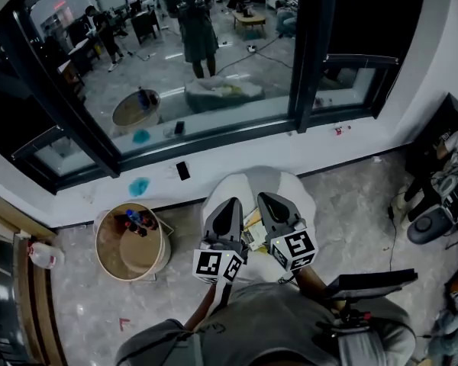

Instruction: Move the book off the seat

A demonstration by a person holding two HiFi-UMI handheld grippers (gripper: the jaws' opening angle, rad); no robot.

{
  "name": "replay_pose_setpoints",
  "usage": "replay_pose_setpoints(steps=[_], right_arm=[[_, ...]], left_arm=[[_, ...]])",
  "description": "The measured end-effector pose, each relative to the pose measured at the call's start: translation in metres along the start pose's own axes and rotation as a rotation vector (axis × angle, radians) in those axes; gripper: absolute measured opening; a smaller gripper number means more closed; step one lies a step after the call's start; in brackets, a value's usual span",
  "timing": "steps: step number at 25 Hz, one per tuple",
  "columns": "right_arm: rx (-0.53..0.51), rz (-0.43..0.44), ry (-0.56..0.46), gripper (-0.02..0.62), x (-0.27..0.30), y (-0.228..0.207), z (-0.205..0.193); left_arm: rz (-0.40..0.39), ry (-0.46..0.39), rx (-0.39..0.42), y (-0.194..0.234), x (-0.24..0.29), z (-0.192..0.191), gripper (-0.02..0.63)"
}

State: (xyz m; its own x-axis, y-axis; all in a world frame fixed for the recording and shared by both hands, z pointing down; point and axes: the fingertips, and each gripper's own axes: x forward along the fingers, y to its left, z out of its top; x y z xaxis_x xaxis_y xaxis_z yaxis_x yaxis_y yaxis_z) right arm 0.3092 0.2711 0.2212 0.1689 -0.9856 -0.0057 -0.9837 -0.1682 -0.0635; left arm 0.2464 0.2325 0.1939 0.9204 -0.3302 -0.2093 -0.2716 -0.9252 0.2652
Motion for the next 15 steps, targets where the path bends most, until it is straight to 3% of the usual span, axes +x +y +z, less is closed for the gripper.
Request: replay_pose_setpoints(steps=[6,15], right_arm=[[-0.068,-0.041,-0.069,0.014,0.007,0.001,0.022],[-0.069,-0.045,-0.017,0.014,0.009,-0.022,0.024]], left_arm=[[-0.079,-0.035,-0.008,-0.004,0.014,0.014,0.012],[-0.02,-0.009,0.062,-0.003,0.038,0.008,0.012]])
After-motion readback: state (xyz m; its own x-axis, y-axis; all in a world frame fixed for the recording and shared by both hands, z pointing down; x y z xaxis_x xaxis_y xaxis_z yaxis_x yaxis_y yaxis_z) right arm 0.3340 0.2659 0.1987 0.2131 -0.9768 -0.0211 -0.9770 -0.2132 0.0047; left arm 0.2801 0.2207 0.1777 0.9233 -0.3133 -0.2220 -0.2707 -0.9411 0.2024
